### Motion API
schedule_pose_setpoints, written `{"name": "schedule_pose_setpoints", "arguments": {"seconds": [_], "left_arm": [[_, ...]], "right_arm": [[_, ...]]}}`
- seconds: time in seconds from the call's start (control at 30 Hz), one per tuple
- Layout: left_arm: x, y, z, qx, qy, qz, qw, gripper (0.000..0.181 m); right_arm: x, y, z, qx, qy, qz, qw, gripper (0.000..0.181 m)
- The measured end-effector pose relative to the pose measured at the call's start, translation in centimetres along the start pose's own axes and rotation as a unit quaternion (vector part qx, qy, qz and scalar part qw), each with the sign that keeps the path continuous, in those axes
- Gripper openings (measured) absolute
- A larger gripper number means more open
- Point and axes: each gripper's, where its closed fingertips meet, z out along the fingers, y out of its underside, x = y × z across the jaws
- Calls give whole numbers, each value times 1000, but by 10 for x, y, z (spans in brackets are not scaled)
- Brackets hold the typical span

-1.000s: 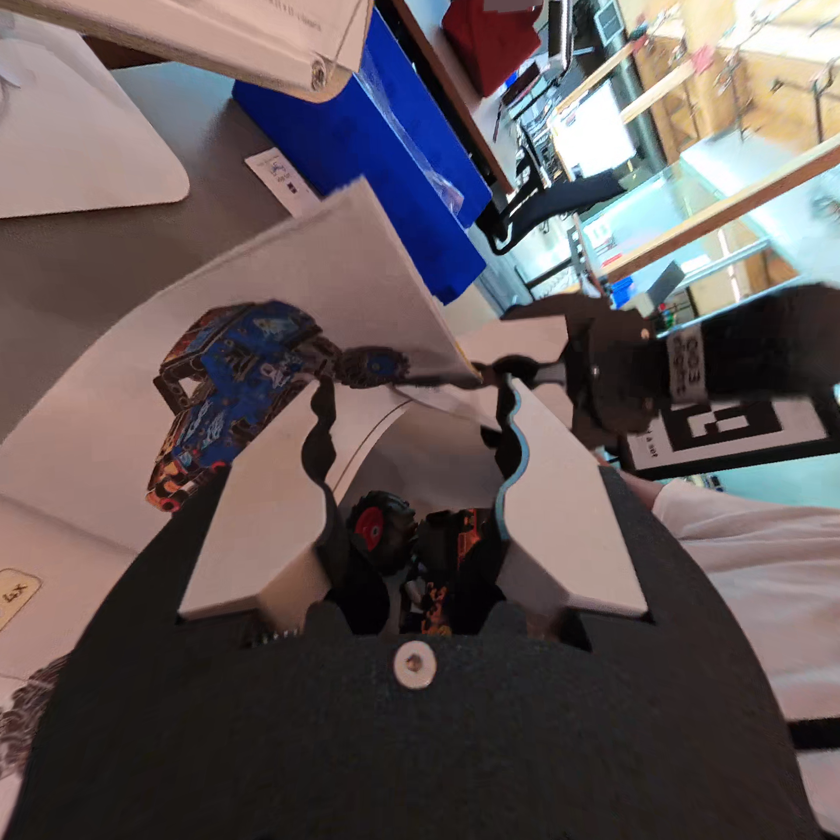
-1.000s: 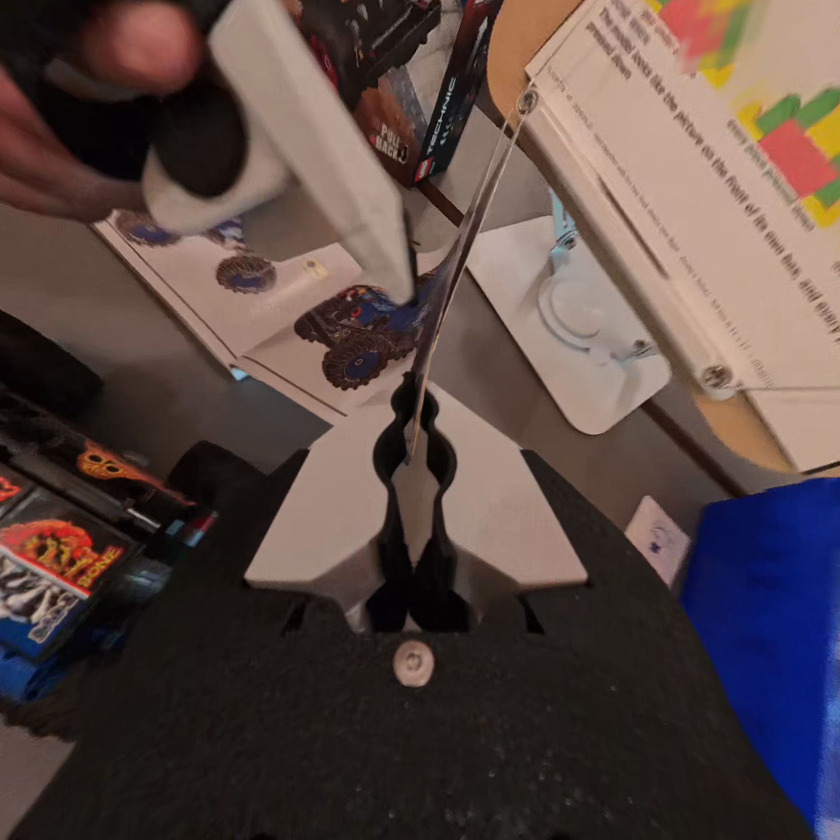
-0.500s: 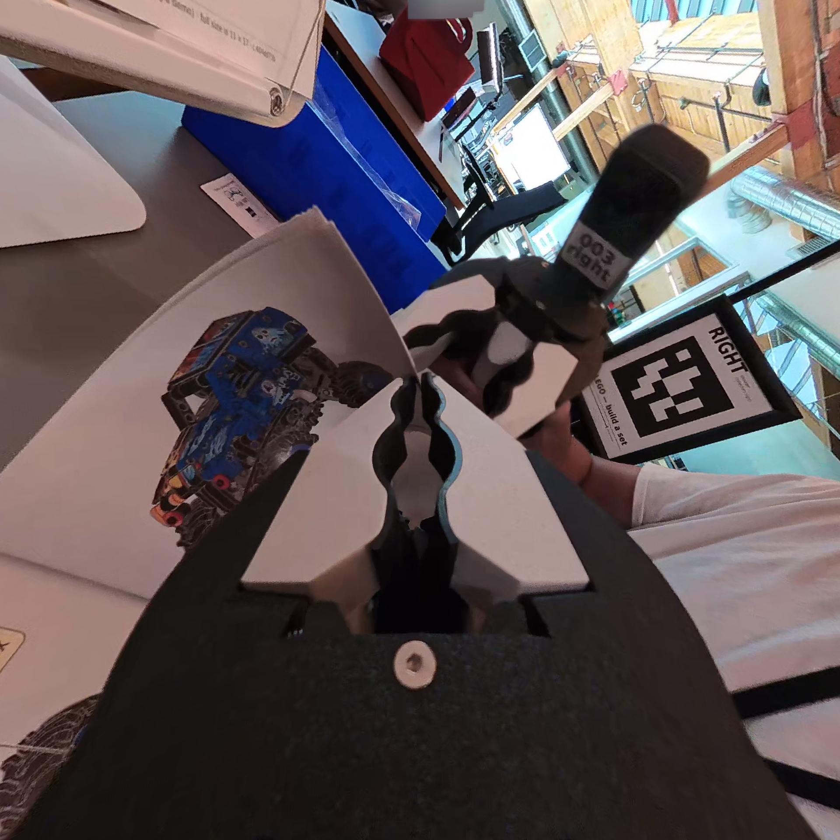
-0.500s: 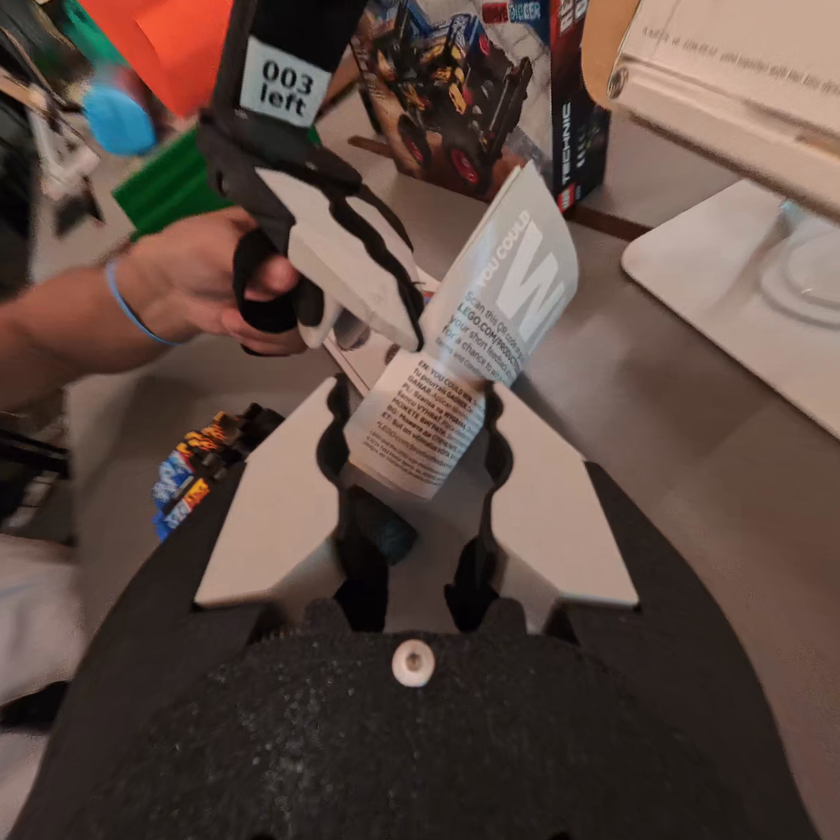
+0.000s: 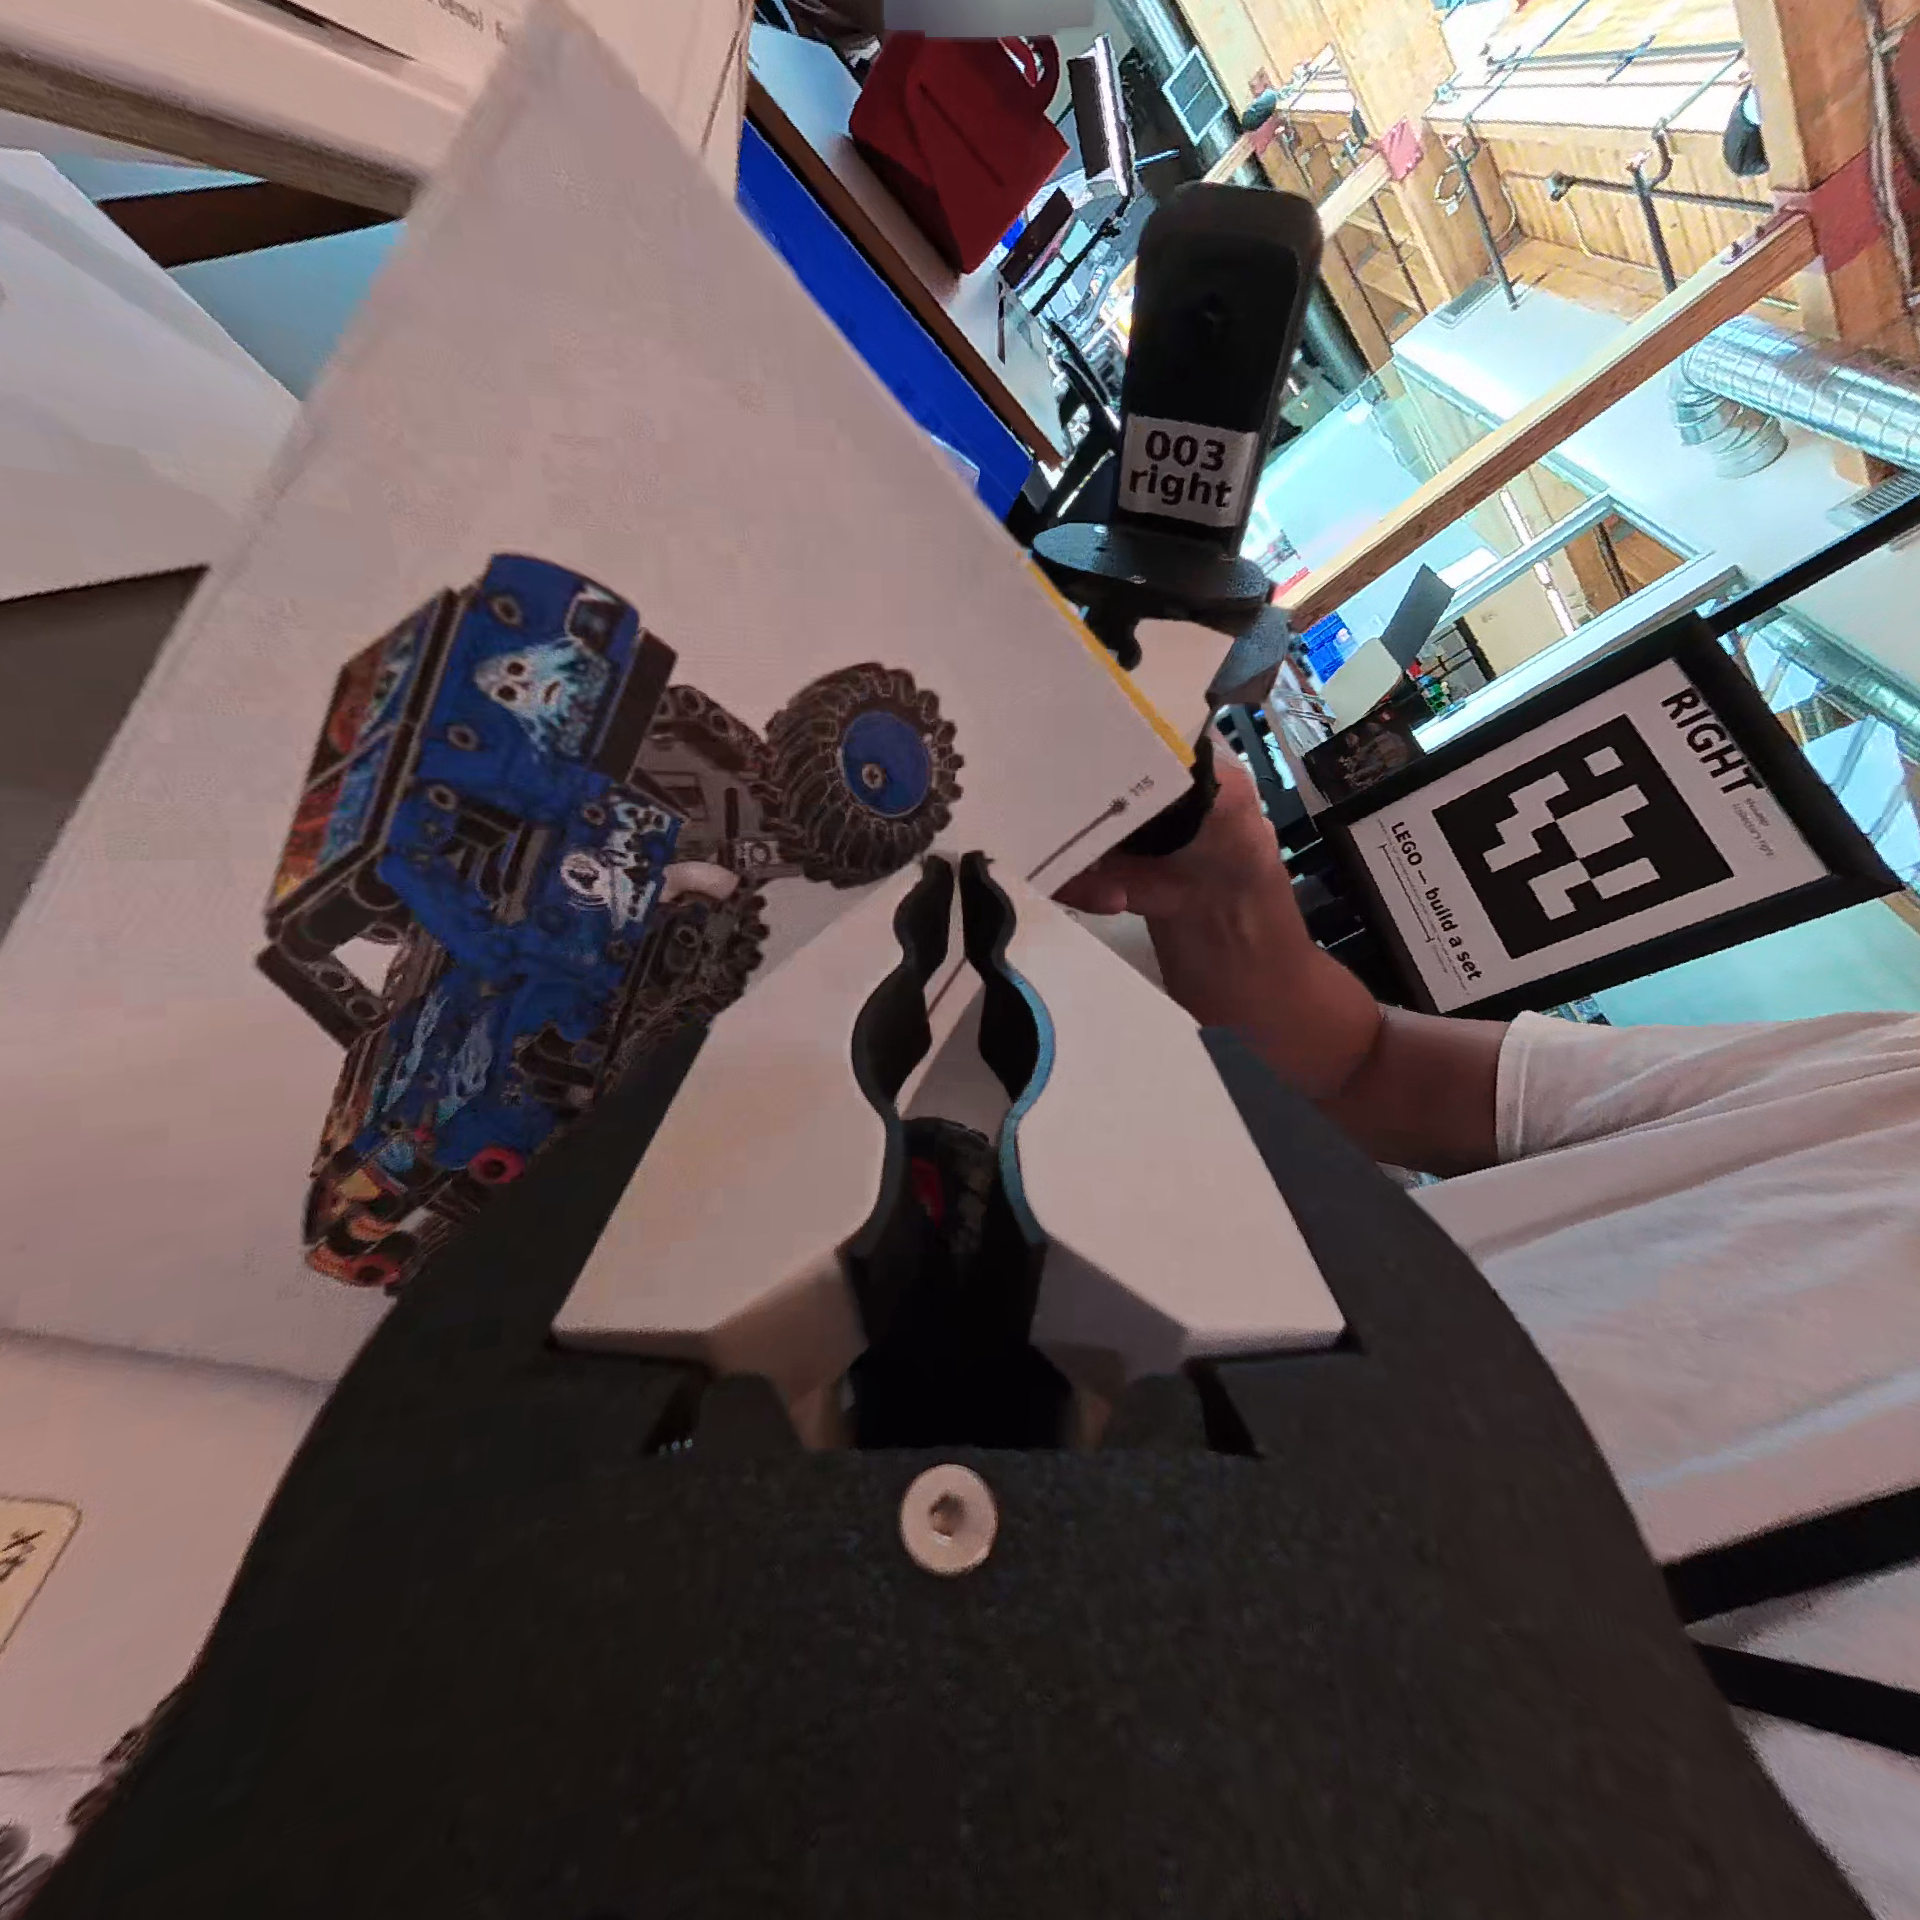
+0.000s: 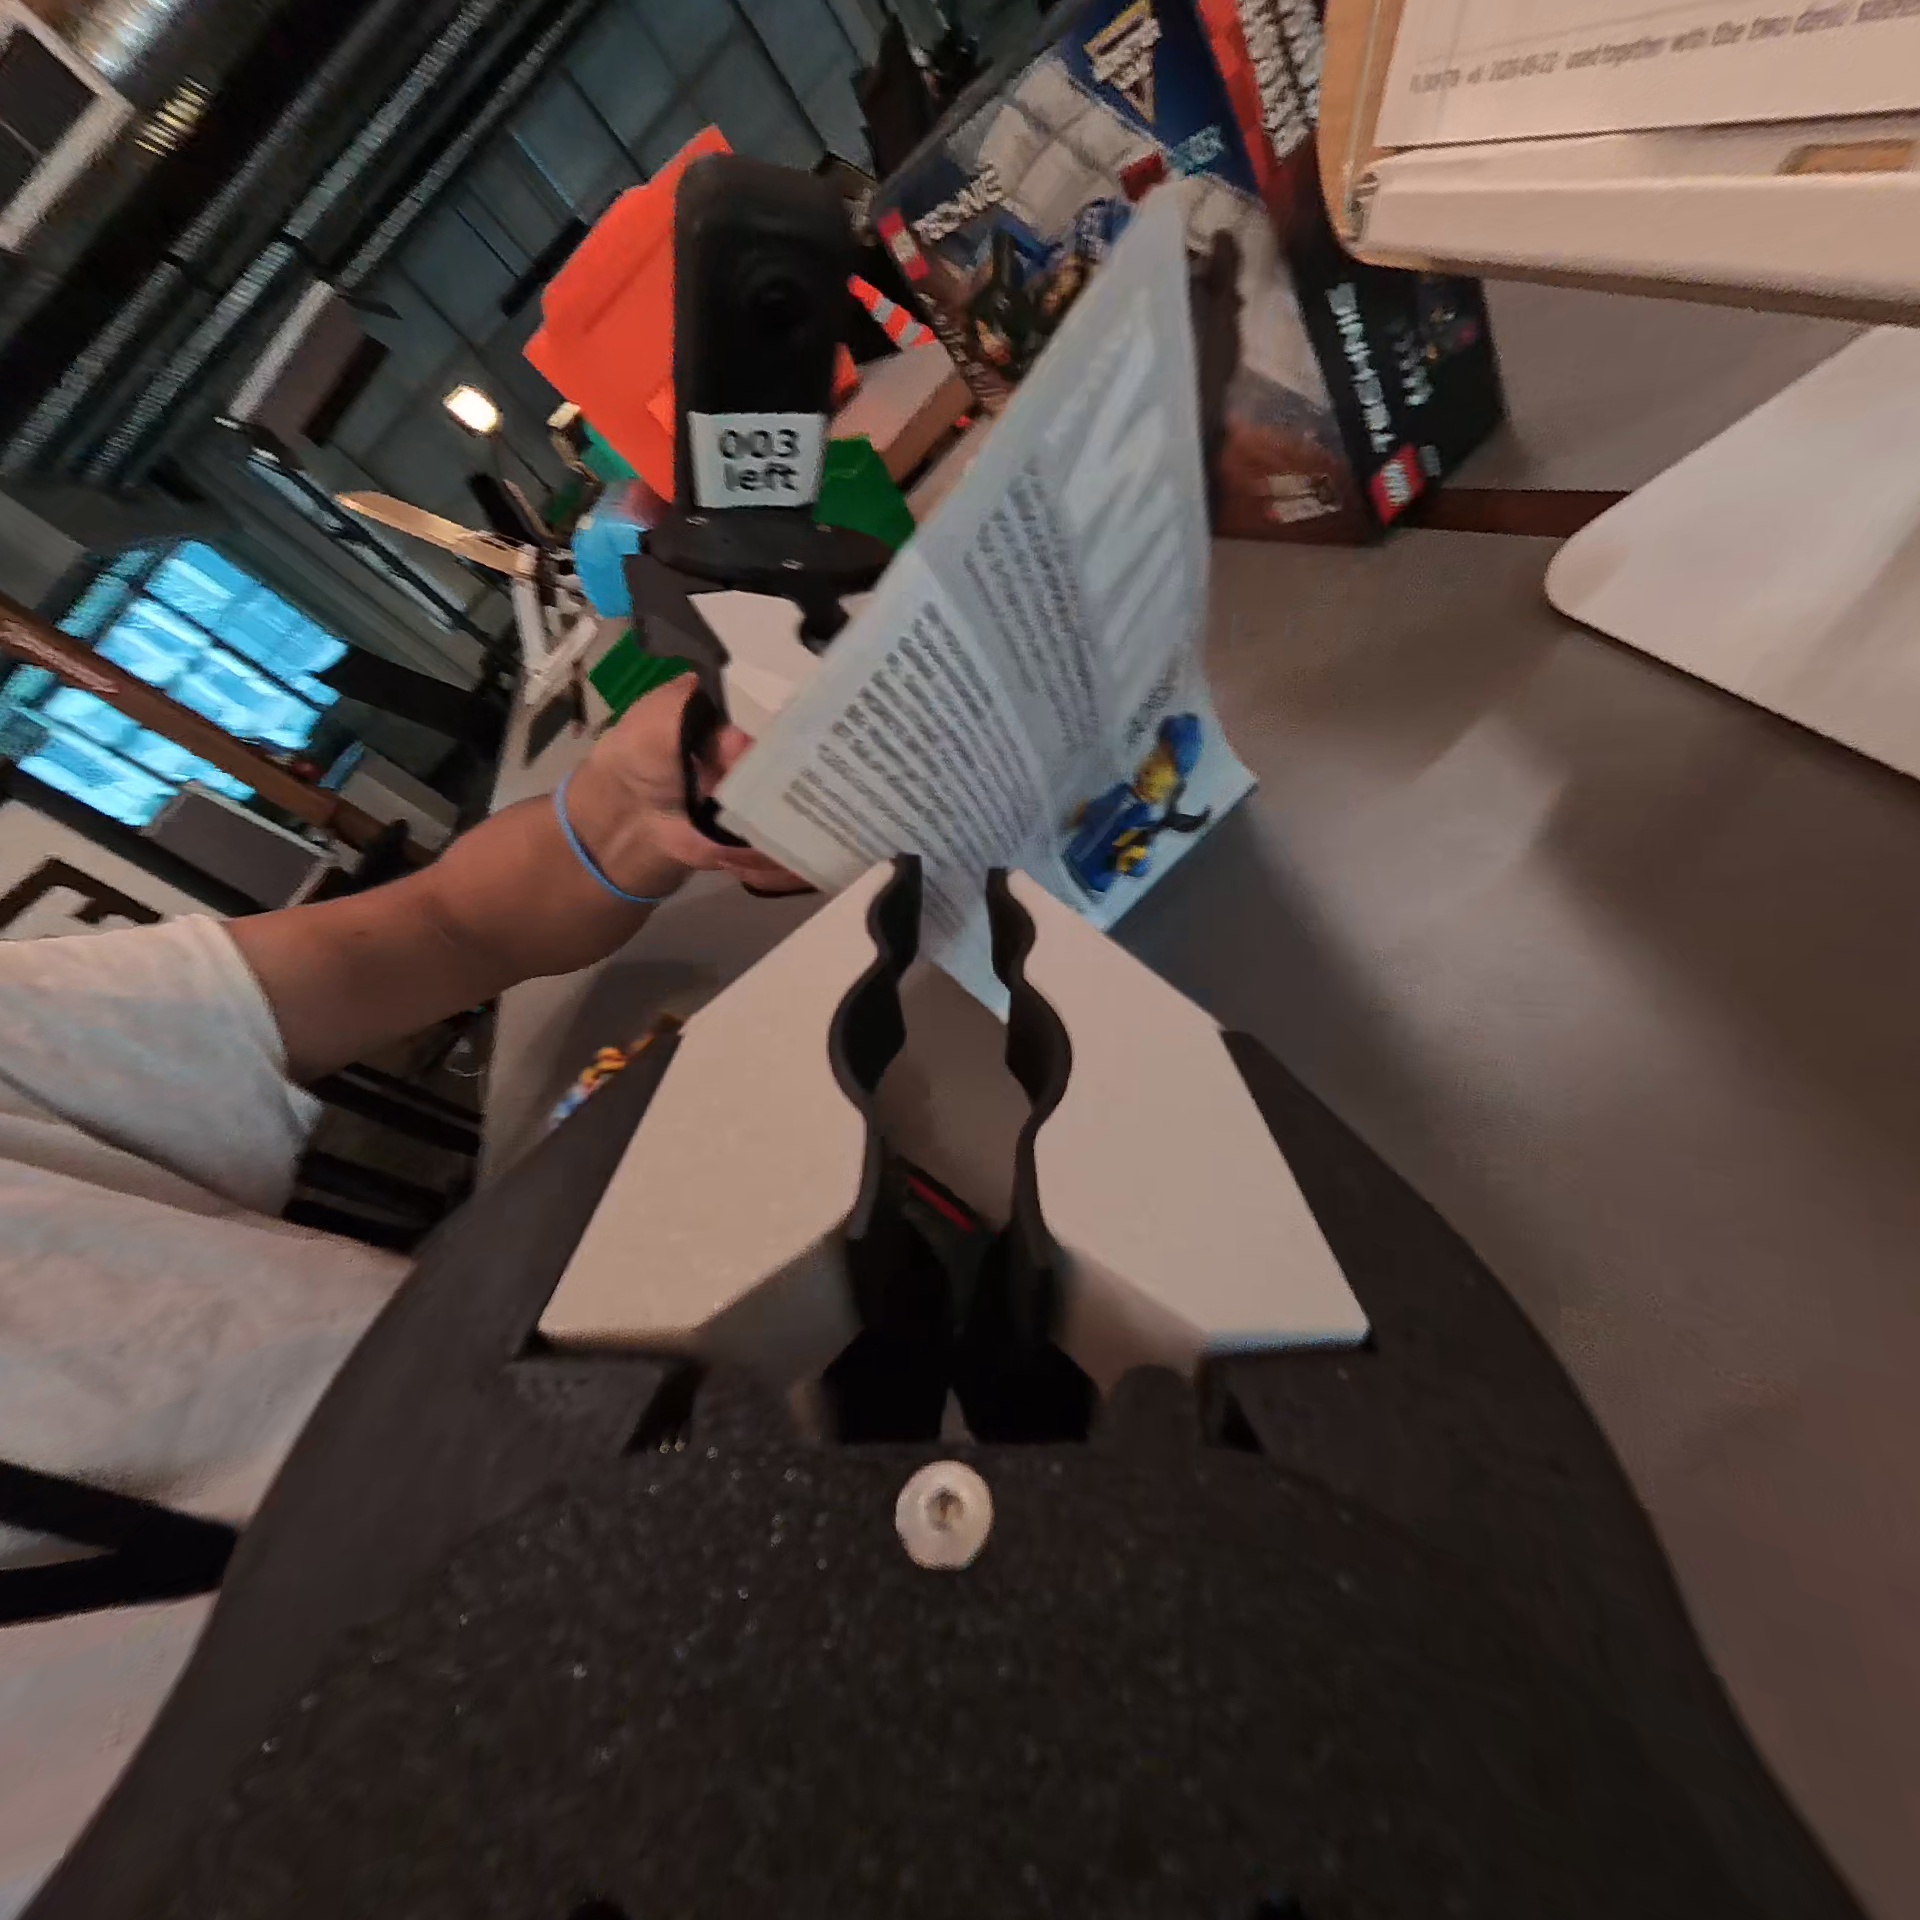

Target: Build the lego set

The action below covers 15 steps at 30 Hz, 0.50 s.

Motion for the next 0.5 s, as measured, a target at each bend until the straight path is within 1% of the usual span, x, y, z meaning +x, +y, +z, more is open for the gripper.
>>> {"name": "schedule_pose_setpoints", "arguments": {"seconds": [0.07,0.1,0.17,0.2,0.27,0.3,0.33,0.4,0.47,0.5], "left_arm": [[-13,2,-4,-10,-44,20,999,1],[-17,3,-6,-16,-64,42,997,1],[-25,7,-12,-37,-111,101,988,4],[-29,11,-17,-51,-136,128,981,6],[-44,18,-28,-75,-193,169,963,11],[-51,22,-34,-87,-217,182,955,13],[-59,26,-41,-97,-241,191,947,16],[-75,37,-53,-126,-278,206,930,21],[-84,54,-55,-168,-281,215,920,25],[-86,61,-52,-181,-277,214,919,24]], "right_arm": [[15,4,-2,-12,43,-25,999,16],[19,6,-1,-12,48,-23,999,23],[18,9,3,-15,22,-1,1000,39],[18,10,6,-15,11,10,1000,36],[18,14,9,-20,2,20,1000,39],[20,15,8,-23,9,17,1000,40],[25,16,6,-26,24,11,999,39],[41,15,-8,-34,91,-17,995,38],[57,10,-31,-45,181,-68,980,38],[64,5,-45,-47,229,-93,968,38]]}}
